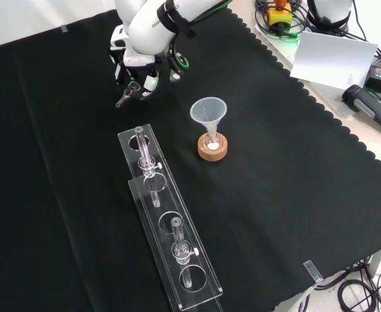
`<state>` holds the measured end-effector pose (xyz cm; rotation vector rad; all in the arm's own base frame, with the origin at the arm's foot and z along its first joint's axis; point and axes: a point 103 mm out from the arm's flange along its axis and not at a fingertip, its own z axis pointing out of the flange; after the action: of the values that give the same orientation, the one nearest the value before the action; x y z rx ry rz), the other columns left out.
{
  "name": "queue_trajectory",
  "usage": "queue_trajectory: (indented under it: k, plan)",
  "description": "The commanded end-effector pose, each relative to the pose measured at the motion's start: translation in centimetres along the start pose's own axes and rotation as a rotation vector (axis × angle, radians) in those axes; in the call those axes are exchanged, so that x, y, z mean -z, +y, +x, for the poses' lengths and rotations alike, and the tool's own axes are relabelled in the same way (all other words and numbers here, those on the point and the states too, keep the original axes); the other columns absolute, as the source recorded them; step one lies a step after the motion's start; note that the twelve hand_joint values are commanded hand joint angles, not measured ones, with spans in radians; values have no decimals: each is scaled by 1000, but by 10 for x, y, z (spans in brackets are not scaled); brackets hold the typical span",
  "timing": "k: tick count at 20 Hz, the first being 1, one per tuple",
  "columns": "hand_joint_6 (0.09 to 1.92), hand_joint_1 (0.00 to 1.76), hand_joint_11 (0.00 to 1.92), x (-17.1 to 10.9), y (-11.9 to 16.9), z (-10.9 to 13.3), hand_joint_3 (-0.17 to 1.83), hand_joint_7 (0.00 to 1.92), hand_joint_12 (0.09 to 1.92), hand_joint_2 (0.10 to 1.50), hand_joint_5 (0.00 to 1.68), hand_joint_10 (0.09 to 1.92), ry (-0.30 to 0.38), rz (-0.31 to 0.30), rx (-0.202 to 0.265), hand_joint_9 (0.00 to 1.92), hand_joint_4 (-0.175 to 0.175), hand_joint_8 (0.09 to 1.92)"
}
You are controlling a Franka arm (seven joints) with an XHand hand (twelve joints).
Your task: Put the weighing funnel back on the table.
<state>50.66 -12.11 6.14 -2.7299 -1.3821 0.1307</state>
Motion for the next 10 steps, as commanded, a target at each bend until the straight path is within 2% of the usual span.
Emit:
queue_trajectory:
  k: [1, 7, 10]
  plan:
    - [604, 1132, 0, -13, -2, -1, 810, 1779, 1527, 547, 1346, 87, 16, 18, -14, 1431, 175, 87]
    - [604, 1132, 0, -17, -2, 0, 809, 1779, 1526, 548, 1346, 87, 18, 38, -10, 1432, 175, 87]
    - [610, 1128, 0, -19, -1, -2, 794, 1768, 1518, 559, 1338, 87, 28, 76, 1, 1429, 175, 87]
